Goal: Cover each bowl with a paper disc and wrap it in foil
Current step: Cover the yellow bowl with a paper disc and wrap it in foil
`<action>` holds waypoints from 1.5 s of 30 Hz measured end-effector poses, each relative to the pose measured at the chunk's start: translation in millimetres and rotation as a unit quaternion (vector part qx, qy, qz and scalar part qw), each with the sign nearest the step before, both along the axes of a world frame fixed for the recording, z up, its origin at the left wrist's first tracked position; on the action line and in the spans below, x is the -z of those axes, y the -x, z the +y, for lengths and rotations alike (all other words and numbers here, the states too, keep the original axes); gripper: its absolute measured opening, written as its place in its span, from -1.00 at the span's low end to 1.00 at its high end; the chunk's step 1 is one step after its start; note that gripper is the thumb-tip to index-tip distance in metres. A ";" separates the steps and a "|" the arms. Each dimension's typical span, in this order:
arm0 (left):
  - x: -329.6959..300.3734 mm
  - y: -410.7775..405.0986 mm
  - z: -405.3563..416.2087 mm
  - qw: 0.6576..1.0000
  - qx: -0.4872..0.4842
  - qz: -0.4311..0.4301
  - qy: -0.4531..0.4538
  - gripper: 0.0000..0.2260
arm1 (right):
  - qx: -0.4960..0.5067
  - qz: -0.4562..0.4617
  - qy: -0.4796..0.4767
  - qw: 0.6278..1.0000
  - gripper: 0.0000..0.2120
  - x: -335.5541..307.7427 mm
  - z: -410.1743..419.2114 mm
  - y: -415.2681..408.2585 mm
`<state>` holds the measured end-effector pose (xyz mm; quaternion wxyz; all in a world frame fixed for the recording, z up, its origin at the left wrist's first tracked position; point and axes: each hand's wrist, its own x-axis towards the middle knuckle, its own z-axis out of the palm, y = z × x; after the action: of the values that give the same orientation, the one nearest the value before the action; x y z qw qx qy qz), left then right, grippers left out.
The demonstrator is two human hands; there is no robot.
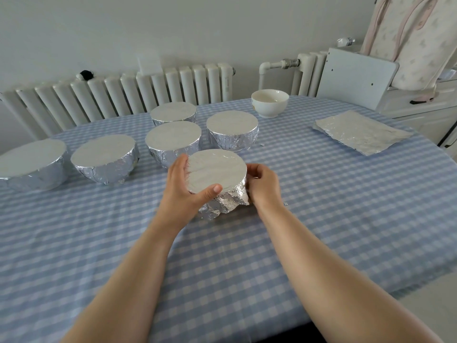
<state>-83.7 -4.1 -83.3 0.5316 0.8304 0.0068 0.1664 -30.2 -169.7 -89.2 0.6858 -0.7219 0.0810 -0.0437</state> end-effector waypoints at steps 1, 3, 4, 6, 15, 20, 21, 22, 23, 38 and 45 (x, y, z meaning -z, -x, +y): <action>-0.8 0.6 -1.6 1.000 -0.005 0.002 -0.010 0.10 | 0.015 -0.007 -0.001 1.000 -0.68 -1.5 -3.4 0.5; -3.4 2.0 -4.1 1.000 -0.015 0.006 -0.021 0.13 | 0.064 -0.041 -0.033 0.997 -0.64 -4.5 -8.2 2.7; -4.2 3.0 -5.4 0.999 -0.020 0.006 -0.026 0.13 | 0.081 -0.063 -0.048 0.994 -0.66 -6.3 -8.3 6.5; -5.1 5.2 -8.0 0.999 -0.030 -0.002 -0.040 0.12 | 0.071 -0.093 -0.056 0.992 -0.83 -8.9 -4.3 16.1; -11.2 26.9 -38.0 0.985 -0.102 0.019 -0.138 0.15 | 0.004 -0.089 -0.027 0.996 -0.88 -14.4 -1.3 24.2; -12.4 24.6 -28.6 0.980 -0.135 0.022 -0.145 -0.04 | -0.009 -0.108 0.003 0.994 -0.94 -14.6 -1.9 27.1; -12.4 23.2 -26.2 0.976 -0.140 0.007 -0.164 -0.08 | -0.011 -0.106 0.009 0.994 -0.93 -12.8 -2.1 26.9; -12.1 21.3 -23.9 0.973 -0.138 -0.012 -0.187 -0.12 | -0.012 -0.103 0.007 0.995 -0.92 -12.8 -2.1 27.8; -12.5 19.7 -21.7 0.969 -0.126 -0.031 -0.209 -0.15 | -0.015 -0.101 -0.005 0.995 -0.91 -13.1 -2.3 28.6; -25.1 19.4 -9.9 0.980 0.003 0.047 -0.192 0.18 | 0.021 -0.072 -0.063 0.995 -0.87 -5.0 9.2 34.2; -25.6 19.4 -9.6 0.993 -0.011 0.049 -0.109 0.16 | 0.013 -0.074 -0.104 0.992 -0.77 -7.7 10.9 36.4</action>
<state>-103.1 -13.7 -57.7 0.4349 0.8905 0.0237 0.1315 -66.6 -158.8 -81.5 0.7606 -0.6404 0.0440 -0.0971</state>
